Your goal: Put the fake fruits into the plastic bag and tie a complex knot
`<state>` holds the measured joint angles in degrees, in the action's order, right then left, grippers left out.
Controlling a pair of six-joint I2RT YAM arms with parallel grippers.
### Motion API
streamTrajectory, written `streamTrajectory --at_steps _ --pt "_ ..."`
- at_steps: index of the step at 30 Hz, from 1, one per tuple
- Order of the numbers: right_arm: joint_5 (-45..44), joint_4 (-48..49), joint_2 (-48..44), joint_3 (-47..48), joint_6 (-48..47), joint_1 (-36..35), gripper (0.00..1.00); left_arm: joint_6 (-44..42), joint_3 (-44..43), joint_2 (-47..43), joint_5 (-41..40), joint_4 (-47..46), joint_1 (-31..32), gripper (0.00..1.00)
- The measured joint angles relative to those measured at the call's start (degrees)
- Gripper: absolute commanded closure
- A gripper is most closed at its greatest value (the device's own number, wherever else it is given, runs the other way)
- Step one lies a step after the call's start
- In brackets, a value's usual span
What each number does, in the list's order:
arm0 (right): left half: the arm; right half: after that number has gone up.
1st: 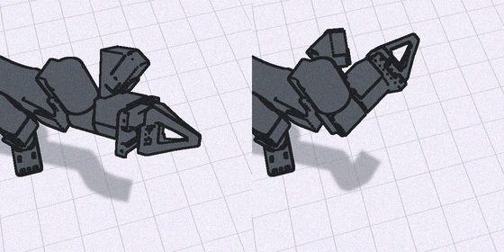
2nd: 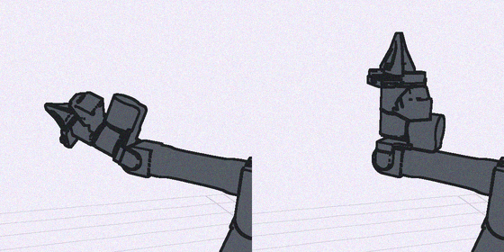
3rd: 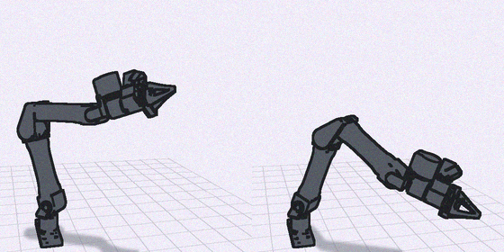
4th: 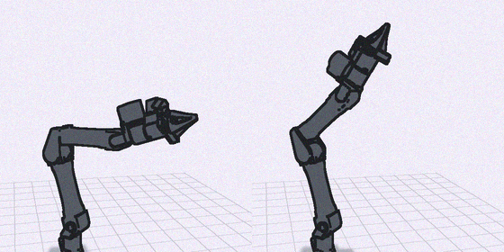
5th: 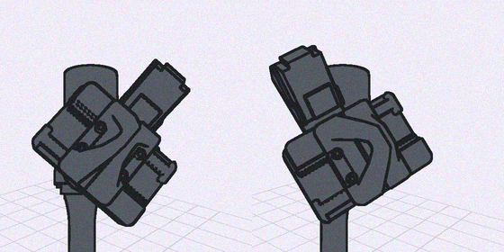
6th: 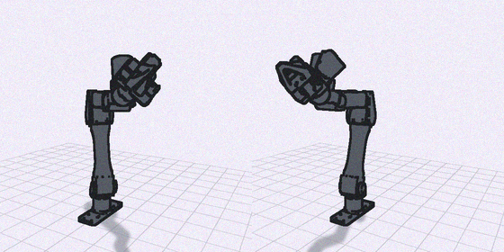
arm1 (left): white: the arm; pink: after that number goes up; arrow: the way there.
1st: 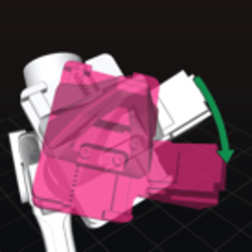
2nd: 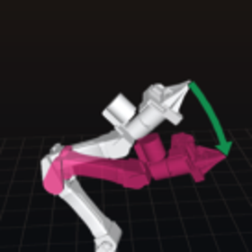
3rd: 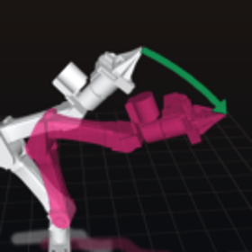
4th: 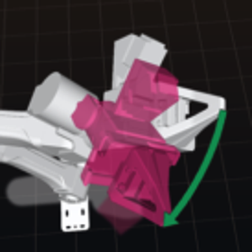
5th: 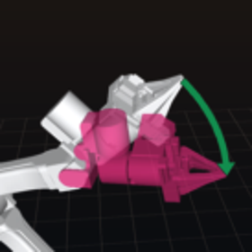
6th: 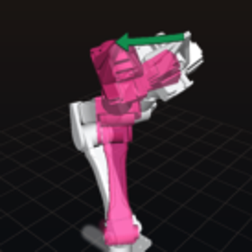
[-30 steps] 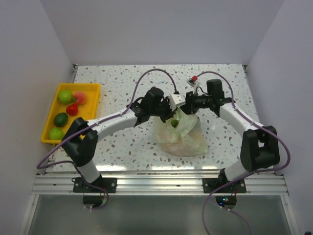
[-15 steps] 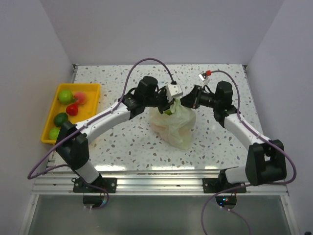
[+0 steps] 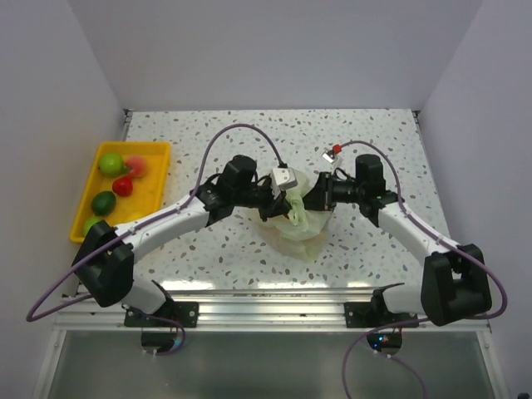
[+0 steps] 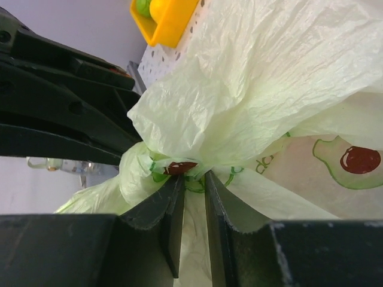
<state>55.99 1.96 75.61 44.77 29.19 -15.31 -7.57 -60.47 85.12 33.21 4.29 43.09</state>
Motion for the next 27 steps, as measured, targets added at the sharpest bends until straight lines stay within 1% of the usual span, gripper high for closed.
streamTrajectory --at_steps 3,8,14,18,23,27 --pt "0.3 -2.5 -0.9 -0.5 -2.4 0.0 0.77 2.6 1.1 -2.0 0.2 -0.5 0.0 1.0" --pt "0.9 -4.1 -2.7 -1.8 -4.1 -0.1 0.73 7.5 2.7 -2.7 0.1 -3.6 0.0 1.0" --pt "1.0 -4.2 -2.9 -2.8 -4.3 -0.1 0.71 11.9 3.1 1.9 0.4 -10.1 -0.1 1.0" --pt "0.9 -4.2 -3.0 -3.0 -4.3 -0.7 0.65 14.5 2.6 5.8 1.8 -15.5 -0.3 1.0" --pt "0.9 -2.9 -3.3 -3.1 -3.1 -1.4 0.64 18.2 0.5 9.4 5.3 -22.4 -1.0 1.0" --pt "0.9 -3.6 -4.2 -3.0 -4.3 -1.6 0.64 19.0 -0.2 9.8 7.6 -24.8 -1.5 1.0"
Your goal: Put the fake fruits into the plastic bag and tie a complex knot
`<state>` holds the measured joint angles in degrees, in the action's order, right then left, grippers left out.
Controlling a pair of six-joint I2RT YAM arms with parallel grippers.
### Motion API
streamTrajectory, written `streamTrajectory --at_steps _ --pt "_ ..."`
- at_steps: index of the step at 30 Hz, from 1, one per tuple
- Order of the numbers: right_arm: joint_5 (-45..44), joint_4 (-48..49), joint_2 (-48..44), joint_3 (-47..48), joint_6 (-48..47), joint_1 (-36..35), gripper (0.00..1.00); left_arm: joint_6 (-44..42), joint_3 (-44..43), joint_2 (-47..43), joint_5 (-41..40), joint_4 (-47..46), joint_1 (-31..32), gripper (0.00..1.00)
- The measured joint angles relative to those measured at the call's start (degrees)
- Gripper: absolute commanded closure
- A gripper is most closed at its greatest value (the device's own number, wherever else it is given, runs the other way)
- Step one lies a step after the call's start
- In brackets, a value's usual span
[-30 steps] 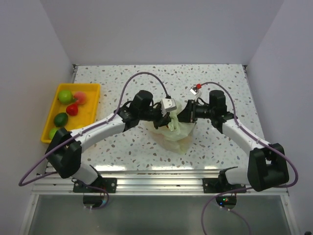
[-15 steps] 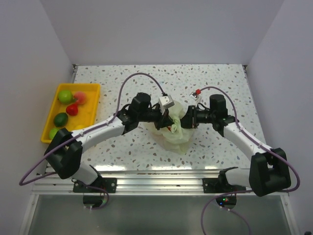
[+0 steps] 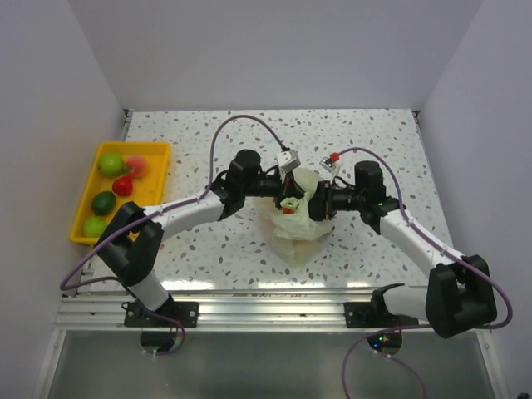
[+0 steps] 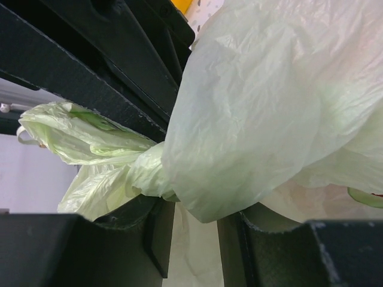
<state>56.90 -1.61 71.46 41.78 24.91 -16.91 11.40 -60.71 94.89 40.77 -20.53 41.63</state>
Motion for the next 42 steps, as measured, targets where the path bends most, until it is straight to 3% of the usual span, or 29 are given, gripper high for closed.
streamTrajectory --at_steps 10,21,27,36,42 --pt "-7.4 -13.9 -6.5 6.1 -14.2 0.1 0.68 -5.0 0.7 -7.6 2.8 7.1 -1.0 1.0" --pt "-16.6 -22.9 -10.2 7.1 -26.0 0.1 0.71 -7.6 2.0 -9.5 -2.6 18.1 -1.1 1.0" --pt "-16.9 -21.4 -6.4 7.1 -25.5 -0.4 0.74 -6.7 2.2 -9.3 -2.0 18.6 -1.1 1.0" --pt "-13.4 -13.0 -0.7 4.7 -18.9 -0.8 0.65 -2.1 2.2 -7.9 3.7 12.9 -1.1 1.0" --pt "-10.9 -5.2 -1.6 4.1 -13.0 -0.8 0.62 -2.0 2.2 -7.7 0.5 13.1 -1.1 1.0"
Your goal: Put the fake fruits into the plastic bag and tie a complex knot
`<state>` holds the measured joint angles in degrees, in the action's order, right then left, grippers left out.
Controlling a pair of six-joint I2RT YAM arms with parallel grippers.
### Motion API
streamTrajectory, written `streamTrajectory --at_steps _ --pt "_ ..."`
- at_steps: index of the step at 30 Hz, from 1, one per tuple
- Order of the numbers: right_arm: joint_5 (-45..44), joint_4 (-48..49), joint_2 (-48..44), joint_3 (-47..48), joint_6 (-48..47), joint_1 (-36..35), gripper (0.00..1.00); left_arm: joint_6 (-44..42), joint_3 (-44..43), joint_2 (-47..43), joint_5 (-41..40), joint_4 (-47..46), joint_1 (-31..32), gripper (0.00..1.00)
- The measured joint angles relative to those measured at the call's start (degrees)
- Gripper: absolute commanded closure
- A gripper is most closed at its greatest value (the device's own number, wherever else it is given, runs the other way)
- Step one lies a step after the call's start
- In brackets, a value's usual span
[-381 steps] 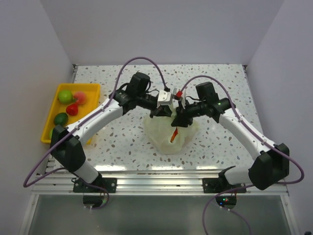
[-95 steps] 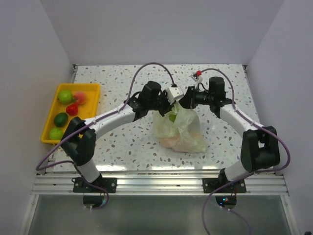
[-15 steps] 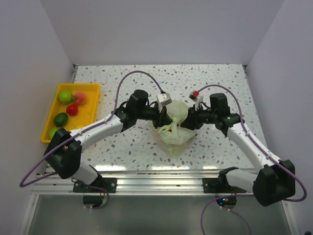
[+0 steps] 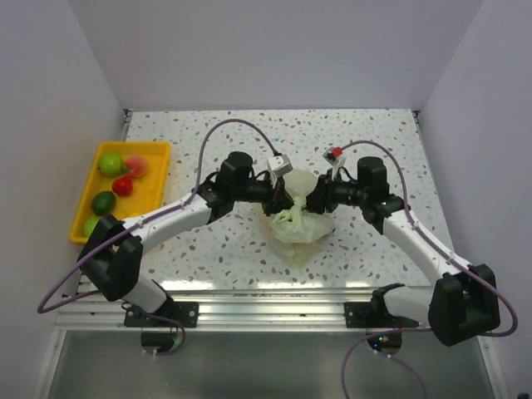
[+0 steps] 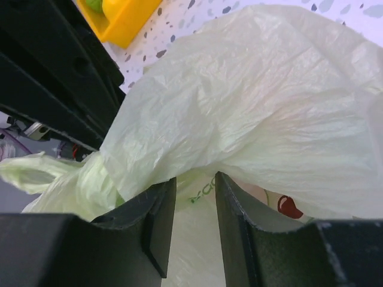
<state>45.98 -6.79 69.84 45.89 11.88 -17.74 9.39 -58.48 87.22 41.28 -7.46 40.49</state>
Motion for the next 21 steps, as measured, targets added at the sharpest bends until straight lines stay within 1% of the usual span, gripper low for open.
streamTrajectory --at_steps 3,8,11,13,17,20,21 --pt "-0.4 5.4 -2.8 -2.3 3.9 0.3 0.6 0.0 0.0 -0.1 -2.2 1.0 0.0 1.0" --pt "0.5 10.6 -4.2 -2.6 8.2 0.2 0.58 0.2 0.0 -0.1 -5.7 2.7 -0.2 1.0" --pt "1.5 13.0 -4.3 -2.8 10.2 0.1 0.56 1.5 0.0 -0.1 -5.4 2.9 -0.3 1.0" --pt "1.8 13.9 -4.3 -3.1 10.9 0.1 0.56 2.6 0.3 0.0 -3.7 1.9 -0.5 1.0" --pt "3.0 14.6 -4.2 -3.3 11.5 0.1 0.55 8.7 3.6 0.5 1.9 -6.5 -0.7 1.0" --pt "3.1 15.2 -4.3 -3.8 11.7 0.1 0.54 14.1 4.7 2.9 5.2 -13.9 -0.7 1.0" --pt "3.1 15.4 -4.3 -3.9 11.7 0.2 0.51 16.1 5.0 4.0 6.3 -16.7 -0.8 1.0"
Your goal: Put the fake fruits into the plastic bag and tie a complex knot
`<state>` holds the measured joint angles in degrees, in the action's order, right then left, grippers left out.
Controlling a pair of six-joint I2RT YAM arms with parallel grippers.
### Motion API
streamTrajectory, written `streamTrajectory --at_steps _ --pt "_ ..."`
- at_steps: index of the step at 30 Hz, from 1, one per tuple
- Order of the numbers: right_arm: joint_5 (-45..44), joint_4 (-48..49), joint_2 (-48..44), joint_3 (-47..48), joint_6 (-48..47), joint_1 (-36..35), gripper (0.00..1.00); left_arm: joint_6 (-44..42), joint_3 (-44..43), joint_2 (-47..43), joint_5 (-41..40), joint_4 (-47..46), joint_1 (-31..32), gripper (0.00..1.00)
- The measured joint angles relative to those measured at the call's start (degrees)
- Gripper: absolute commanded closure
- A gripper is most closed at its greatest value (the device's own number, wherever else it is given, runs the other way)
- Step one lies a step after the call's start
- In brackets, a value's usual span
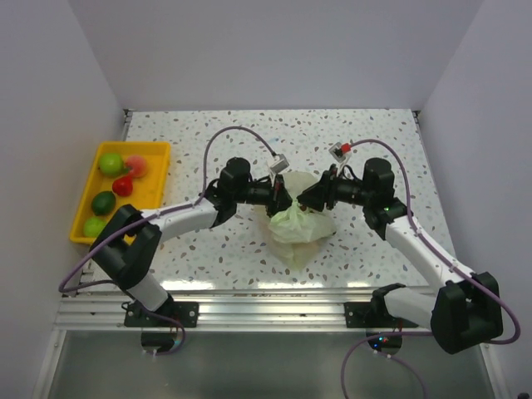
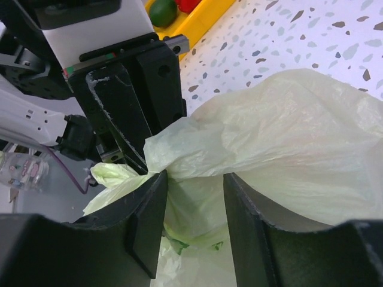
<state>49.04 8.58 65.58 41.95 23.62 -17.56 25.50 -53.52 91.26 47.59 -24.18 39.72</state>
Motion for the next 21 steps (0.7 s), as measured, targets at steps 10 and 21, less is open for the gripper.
streamTrajectory --at_steps 10,21 --pt "-0.4 1.0 -1.2 -0.9 1.5 0.8 0.36 16.6 4.0 5.3 5.5 -24.2 -0.4 1.0" --pt "5.1 -18.1 -1.4 6.7 -5.3 7.6 0.37 19.5 6.3 5.2 5.8 -34.3 -0.2 1.0"
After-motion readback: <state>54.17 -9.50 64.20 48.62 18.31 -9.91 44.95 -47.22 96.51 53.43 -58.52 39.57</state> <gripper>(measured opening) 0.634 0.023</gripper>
